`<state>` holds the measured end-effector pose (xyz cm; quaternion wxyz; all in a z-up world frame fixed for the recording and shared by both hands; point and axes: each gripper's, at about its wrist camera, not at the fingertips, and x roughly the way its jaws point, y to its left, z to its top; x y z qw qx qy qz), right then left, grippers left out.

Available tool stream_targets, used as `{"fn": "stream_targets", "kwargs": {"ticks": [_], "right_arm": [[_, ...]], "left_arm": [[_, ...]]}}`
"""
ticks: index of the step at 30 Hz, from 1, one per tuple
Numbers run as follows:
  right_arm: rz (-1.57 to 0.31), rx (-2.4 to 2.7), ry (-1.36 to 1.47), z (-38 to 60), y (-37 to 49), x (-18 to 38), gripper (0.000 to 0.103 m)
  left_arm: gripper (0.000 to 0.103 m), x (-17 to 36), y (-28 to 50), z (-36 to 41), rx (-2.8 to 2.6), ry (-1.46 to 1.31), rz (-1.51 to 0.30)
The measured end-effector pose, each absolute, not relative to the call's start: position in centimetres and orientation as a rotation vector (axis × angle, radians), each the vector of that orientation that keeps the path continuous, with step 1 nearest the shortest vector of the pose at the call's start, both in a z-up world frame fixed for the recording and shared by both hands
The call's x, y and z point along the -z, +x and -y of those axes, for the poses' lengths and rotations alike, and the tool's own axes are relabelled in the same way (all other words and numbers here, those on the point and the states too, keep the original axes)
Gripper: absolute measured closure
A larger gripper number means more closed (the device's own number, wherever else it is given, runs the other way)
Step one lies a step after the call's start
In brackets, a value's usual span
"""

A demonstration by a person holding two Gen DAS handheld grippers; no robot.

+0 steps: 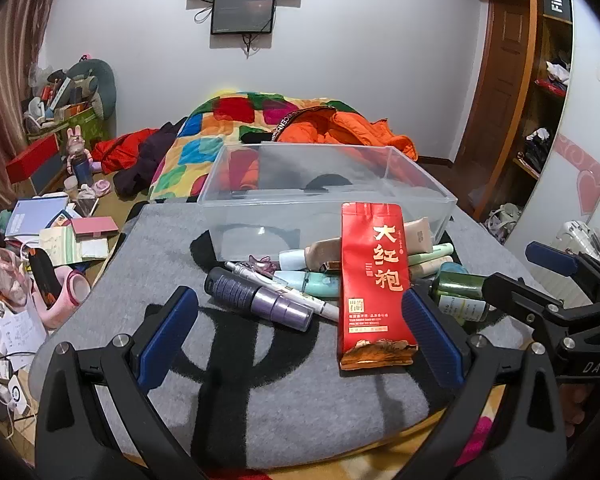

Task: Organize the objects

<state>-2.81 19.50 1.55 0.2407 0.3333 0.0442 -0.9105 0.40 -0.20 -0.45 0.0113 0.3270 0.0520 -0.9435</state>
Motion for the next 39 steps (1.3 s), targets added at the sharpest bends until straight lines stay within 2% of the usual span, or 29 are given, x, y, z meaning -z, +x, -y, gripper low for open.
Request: {"fn": "stream_targets", "kwargs": {"ticks": [39], "right_arm": [[-0.115,2.473,0.935,-19.31,-2.82,-1.05,0.0]], "left_arm": [[0.0,1.0,-0.03,-0.1,2.946,1.073,-0.183]]}}
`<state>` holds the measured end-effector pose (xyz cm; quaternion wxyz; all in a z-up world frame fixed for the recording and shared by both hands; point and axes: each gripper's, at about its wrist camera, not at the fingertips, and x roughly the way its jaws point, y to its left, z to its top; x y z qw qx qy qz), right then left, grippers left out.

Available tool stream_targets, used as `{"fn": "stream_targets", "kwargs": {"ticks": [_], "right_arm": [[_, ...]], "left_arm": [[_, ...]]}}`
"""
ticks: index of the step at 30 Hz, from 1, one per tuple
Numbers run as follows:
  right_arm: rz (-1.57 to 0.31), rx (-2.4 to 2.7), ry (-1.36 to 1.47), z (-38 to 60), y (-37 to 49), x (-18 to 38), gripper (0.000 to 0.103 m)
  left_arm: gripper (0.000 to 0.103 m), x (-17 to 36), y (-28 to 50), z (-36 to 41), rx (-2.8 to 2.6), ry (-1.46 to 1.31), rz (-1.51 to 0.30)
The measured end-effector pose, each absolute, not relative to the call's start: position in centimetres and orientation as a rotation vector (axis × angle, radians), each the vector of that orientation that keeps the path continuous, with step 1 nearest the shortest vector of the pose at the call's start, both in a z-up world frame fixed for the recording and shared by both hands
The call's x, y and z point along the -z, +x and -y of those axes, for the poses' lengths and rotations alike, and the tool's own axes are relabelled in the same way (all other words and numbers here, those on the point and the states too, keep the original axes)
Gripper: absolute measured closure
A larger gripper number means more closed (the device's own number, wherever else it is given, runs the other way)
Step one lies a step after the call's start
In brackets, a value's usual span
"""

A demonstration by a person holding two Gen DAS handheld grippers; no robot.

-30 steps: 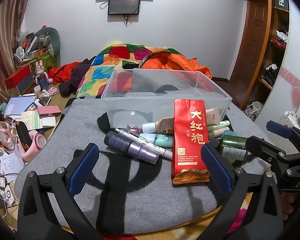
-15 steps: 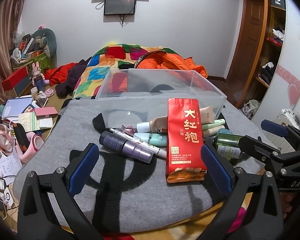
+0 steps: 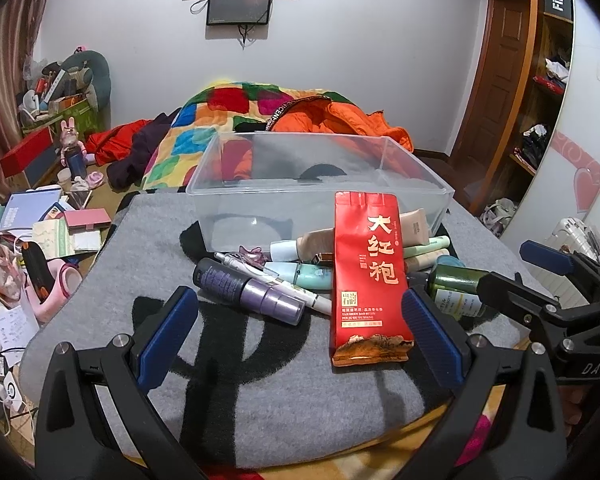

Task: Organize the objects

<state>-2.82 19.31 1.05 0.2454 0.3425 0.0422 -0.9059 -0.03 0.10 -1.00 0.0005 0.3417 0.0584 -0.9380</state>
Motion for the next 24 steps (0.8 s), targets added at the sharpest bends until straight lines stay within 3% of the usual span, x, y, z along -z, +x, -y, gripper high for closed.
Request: {"fn": "stream_targets", "kwargs": {"ticks": [9,18,24], "right_arm": [[-0.129,2.446,0.939,-19.4,-3.5,0.3,0.002],[-0.13,2.34,0.998,-18.9,-4.5,2.1,0.03],[-0.113,2.306,1.037,-18.8,-5.2,3.1,0.036]], "left_arm": [[0.0,2.0,-0.5,-0.3,2.956,1.124,-0.21],[0.0,3.2,-0.5,1.6,2.887,1.128,-0.178],[0.0,3.8,-1.7,3.7,2.862,1.146,-0.147]]}}
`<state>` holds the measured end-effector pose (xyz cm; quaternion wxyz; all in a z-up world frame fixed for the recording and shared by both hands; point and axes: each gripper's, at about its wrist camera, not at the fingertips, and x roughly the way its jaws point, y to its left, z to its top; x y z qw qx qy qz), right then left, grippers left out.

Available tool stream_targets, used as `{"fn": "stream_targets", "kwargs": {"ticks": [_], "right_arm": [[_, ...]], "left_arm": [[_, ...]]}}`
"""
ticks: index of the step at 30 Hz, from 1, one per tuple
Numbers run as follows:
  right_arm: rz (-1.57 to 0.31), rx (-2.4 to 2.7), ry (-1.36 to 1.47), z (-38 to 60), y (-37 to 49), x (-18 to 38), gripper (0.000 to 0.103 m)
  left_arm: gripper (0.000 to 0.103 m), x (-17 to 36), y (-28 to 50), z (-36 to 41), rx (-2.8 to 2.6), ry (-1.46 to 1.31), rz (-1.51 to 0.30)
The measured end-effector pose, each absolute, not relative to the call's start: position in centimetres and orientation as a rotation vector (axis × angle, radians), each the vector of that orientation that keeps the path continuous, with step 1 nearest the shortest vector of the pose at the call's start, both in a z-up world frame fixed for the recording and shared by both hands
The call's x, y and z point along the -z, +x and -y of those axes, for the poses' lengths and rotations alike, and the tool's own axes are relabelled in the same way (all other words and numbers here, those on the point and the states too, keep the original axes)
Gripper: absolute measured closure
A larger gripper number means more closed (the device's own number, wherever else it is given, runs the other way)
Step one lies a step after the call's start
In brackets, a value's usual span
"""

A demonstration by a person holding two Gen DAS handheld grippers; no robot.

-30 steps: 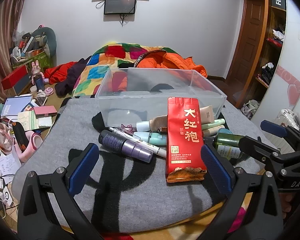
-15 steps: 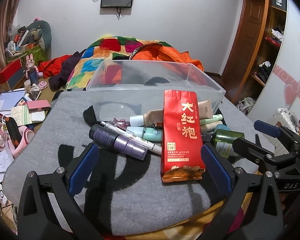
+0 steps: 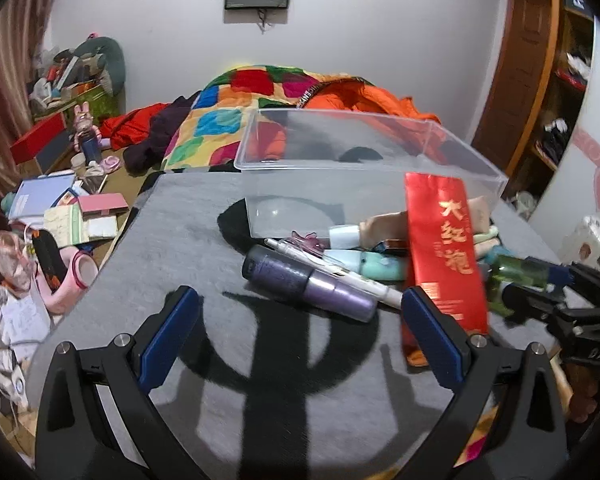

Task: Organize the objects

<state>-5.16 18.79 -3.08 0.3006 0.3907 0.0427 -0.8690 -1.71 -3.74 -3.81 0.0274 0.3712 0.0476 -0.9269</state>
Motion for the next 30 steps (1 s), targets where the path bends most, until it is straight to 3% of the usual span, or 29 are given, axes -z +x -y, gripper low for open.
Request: {"fn": "stream_targets", "kwargs": {"ticks": [9,14,18,20,23,30], "right_arm": [[-0.126,2.298,1.043,-18.7,-5.4,3.3,0.036],[-0.138,2.301,1.038,-18.6,-5.4,3.2,0.054],[-0.116,2.287,1.034,-18.9,-5.4,3.2,0.056],[-0.112,2.284,1.029,-18.9,-5.3,3.2,0.058],[-0.106,2.279,1.019,-19.0,-5.0,2.8,0.065],[-0.127,2.316,0.979,-19.8,-4.0,1.8,0.065]], "left_arm": [[0.0,6.2,-4.1,3.5,2.865,1.302,0.022],[0.0,6.6,-5.1,3.2,2.854,1.329,0.061],[0.002,6.5,-4.9,3.0,2.87,1.291,0.056],[0.024,6.5,-4.8,3.0,2.883,1.299,0.041],[0.042,6.9,-4.8,3.2,2.884,1.326,0.003],[0.064,6.5,-3.7,3.4,2.906,1.308,-0.057]]}}
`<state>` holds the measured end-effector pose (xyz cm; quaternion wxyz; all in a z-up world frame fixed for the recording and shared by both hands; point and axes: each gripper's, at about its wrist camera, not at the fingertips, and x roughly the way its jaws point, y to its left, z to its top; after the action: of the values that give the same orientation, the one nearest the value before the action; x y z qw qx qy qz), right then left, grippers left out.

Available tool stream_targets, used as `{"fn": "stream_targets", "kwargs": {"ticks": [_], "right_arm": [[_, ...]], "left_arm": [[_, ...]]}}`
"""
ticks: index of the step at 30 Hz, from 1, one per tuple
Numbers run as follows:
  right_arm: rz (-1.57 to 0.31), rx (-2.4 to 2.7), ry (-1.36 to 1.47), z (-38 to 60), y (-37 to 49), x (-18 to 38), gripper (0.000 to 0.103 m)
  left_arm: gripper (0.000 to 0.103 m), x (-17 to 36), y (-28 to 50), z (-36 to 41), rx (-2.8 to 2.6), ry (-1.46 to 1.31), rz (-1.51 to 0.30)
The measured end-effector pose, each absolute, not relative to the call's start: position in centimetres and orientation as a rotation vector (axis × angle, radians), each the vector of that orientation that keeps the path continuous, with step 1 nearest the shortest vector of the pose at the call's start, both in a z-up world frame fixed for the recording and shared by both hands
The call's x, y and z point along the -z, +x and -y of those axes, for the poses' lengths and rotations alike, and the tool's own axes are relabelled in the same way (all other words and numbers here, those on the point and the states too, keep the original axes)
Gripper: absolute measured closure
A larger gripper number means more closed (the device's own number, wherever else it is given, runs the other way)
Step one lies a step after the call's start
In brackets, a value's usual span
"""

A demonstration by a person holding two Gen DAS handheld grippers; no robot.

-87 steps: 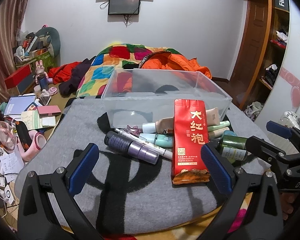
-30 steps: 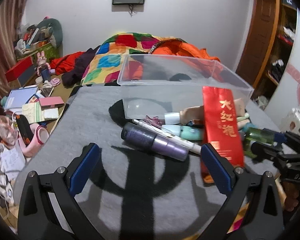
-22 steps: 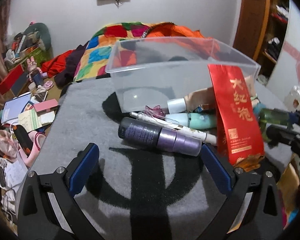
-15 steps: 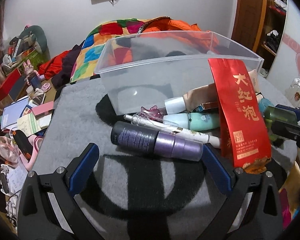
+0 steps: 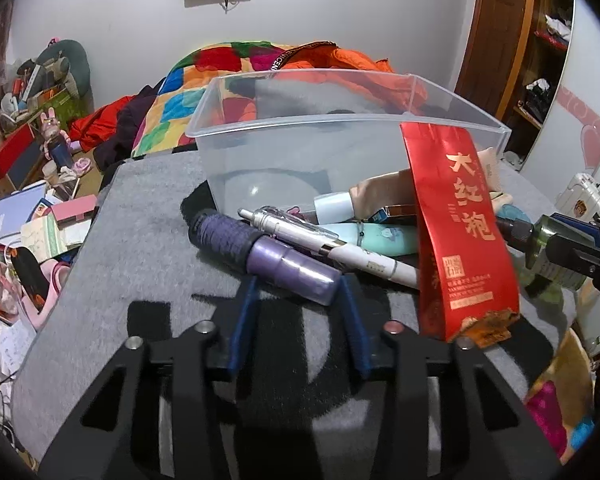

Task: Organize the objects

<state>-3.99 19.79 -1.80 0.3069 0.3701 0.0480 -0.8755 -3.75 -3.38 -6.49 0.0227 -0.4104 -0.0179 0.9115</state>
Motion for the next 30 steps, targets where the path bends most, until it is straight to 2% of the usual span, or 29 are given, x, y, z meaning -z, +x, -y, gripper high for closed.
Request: {"fn": "stream_targets", "kwargs": {"ticks": [2,7,9,10,11,13,16,20,30], "right_arm": [[-0.135,2.32,0.976,-20.0,-3.8,1.6,0.065],[-0.122,2.331,0.964,-20.8,-3.5,1.0,0.065],[-0.111,2.336,0.953,-21.1,-3.5,0.7,0.065],[-0.103,2.341,0.947,-21.2,-3.5,0.4,0.065],[-0.095,2.345,0.939,-21.4,-3.5,0.2,0.065],[-0.08,2.352,0.921,-21.5,-3.5,-0.2,0.065],[-0.065,2.351,0.899,-21.5,-3.5,-0.8,0.065],[-0.068,2.345,0.891,-21.3,-3.4,-1.0,0.065],[-0.064,2.35,0.916,-21.5,-4.3,-0.8,0.065]], "left_arm": [[0.068,6.4,-3.2,3.4,-2.818,-1.268,0.069],[0.068,5.3,-1.3,4.1,-2.785,-1.233,0.125],[0.055,4.8,-0.9,4.5,-2.787,-1.237,0.129],[0.039,4.4,-0.9,4.7,-2.809,-1.236,0.124],[0.03,4.1,-0.9,4.8,-2.833,-1.227,0.113],[0.023,3.5,-1.6,5.2,-2.868,-1.233,0.083],[0.007,3.2,-3.5,5.5,-2.855,-1.228,0.03],[0.006,4.4,-5.8,5.2,-2.787,-1.283,-0.145],[0.008,6.3,-6.6,4.3,-2.651,-1.339,-0.208]]}}
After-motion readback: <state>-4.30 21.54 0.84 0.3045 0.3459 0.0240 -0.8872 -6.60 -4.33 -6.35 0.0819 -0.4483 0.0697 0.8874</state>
